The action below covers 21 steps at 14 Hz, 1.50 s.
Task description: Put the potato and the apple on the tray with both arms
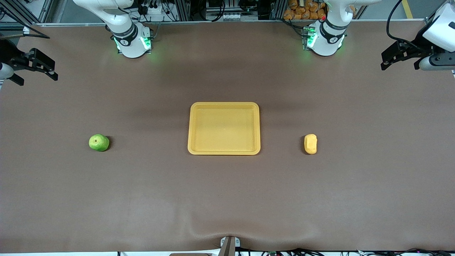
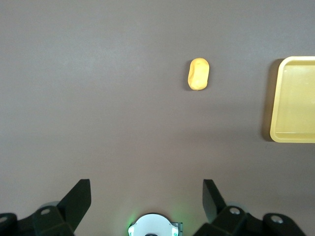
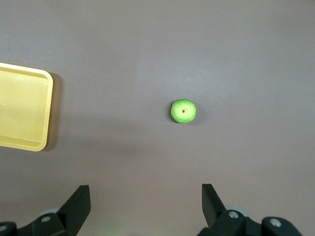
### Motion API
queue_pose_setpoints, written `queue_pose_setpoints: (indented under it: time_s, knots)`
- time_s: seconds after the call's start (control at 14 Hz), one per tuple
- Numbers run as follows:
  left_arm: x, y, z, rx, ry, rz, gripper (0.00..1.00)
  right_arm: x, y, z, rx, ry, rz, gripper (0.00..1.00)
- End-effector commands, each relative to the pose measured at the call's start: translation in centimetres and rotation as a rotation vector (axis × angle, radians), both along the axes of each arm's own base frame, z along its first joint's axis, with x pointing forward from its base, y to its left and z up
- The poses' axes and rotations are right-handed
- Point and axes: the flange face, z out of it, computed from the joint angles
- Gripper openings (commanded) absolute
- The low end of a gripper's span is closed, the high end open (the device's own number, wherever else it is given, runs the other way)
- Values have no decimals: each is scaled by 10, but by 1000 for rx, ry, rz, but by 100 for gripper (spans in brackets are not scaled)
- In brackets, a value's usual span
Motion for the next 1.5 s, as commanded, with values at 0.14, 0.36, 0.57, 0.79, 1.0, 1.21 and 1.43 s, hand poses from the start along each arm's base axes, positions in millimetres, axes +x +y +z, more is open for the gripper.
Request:
queue_pose_setpoints:
  time_s: [0.14, 0.36, 0.57, 0.79, 1.0, 1.21, 1.43]
  knots:
    - [3, 1, 5, -27, 2, -15, 100, -6, -4, 0, -33, 0, -3, 100]
    - [11, 0, 5, -36, 1, -17, 100, -6, -5, -1, -33, 3, -5, 100]
    - [18, 1, 5, -42, -1, -13, 100, -7, -7, 0, -33, 3, -8, 100]
    - [20, 1, 4, -42, 2, -11, 100, -7, -7, -1, -33, 8, -10, 100]
    - [23, -1, -5, -41, 18, -16, 100, -7, -8, 0, -33, 6, -5, 100]
    - [29, -4, -15, -41, 39, -20, 100, -5, -10, 1, -33, 3, -8, 100]
    - [37, -3, -28, -40, 63, -16, 100, -3, -13, 3, -31, -1, -14, 100]
